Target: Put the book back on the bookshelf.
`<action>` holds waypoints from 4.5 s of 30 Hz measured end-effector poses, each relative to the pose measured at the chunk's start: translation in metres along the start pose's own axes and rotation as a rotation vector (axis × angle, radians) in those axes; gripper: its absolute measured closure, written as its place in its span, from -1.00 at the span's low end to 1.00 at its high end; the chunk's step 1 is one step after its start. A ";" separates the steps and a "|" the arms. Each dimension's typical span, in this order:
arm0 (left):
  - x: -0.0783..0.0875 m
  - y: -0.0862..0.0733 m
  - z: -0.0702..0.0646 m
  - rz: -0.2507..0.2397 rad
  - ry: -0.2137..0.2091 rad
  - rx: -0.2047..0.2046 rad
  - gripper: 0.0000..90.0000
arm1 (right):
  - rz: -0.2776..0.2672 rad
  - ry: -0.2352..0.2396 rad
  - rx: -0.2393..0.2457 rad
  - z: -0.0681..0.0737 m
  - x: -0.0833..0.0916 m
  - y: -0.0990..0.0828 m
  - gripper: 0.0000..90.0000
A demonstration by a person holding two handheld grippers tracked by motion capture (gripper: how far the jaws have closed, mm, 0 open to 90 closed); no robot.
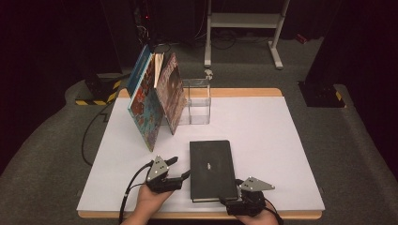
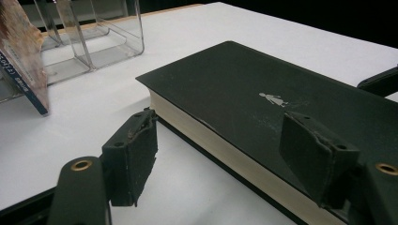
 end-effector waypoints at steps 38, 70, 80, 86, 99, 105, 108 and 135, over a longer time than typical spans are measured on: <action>-0.037 0.014 0.004 0.063 -0.010 0.074 -0.39 | -0.151 -0.174 -0.041 -0.033 0.000 0.063 -0.35; -0.044 -0.002 0.004 0.191 -0.032 0.169 -0.65 | -0.100 -0.100 -0.023 -0.016 -0.020 0.041 -0.39; -0.047 -0.003 0.006 0.208 -0.075 0.201 -0.71 | -0.096 -0.098 -0.026 -0.016 -0.020 0.041 -0.39; -0.047 -0.003 0.004 0.204 -0.072 0.179 -0.70 | -0.095 -0.097 -0.023 -0.017 -0.022 0.041 -0.39; -0.046 0.012 0.007 0.147 -0.058 0.155 -0.52 | -0.101 -0.066 -0.063 -0.022 -0.021 0.042 -0.40; -0.052 0.020 0.014 0.142 -0.055 0.156 -0.38 | -0.107 -0.067 -0.064 -0.022 -0.021 0.042 -0.39; -0.054 0.025 0.016 0.131 -0.080 0.162 -0.33 | -0.108 -0.065 -0.063 -0.022 -0.020 0.042 -0.39; -0.059 0.032 0.027 0.151 -0.119 0.169 -0.21 | -0.110 -0.072 -0.072 -0.021 -0.020 0.042 -0.38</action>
Point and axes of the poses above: each handheld gripper's, and its own axes: x roughly backward along the jaws, y roughly out of its top, z roughly to its left, the point moved 5 cm from there along -x, roughly forward along the jaws, and after that the axes turned 11 degrees about z, right-handed, at the moved point
